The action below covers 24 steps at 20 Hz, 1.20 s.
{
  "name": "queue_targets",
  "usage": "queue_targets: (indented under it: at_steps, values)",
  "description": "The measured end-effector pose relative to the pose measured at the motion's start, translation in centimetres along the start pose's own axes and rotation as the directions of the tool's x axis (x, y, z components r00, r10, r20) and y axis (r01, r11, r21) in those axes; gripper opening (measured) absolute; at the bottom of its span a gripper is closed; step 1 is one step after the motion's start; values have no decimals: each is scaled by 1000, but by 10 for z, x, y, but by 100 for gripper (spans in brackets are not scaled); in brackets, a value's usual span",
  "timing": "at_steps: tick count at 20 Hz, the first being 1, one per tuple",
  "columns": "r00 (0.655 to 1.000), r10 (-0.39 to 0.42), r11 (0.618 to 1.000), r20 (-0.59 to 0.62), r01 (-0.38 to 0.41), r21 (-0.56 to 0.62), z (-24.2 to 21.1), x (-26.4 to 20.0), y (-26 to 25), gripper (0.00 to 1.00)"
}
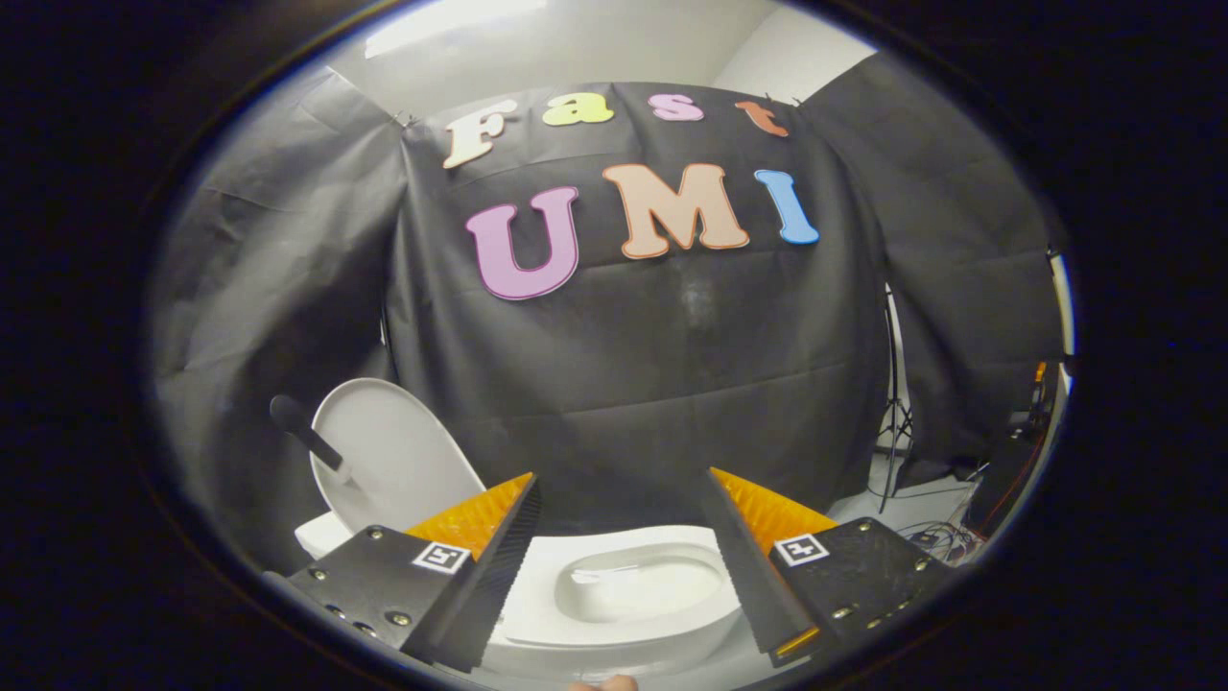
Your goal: Open the toilet lid.
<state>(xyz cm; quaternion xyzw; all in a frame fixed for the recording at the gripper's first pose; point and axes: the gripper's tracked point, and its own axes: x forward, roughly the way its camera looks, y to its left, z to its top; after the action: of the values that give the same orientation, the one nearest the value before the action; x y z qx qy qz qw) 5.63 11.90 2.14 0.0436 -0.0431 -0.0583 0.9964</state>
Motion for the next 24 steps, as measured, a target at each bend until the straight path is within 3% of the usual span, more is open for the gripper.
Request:
queue_targets:
  at_steps: [13,24]
  values:
    - [996,19,999,-83,-22,-32,-1,11,-47,99]
    - [972,-58,995,-230,37,-94,8,25,-237,99]
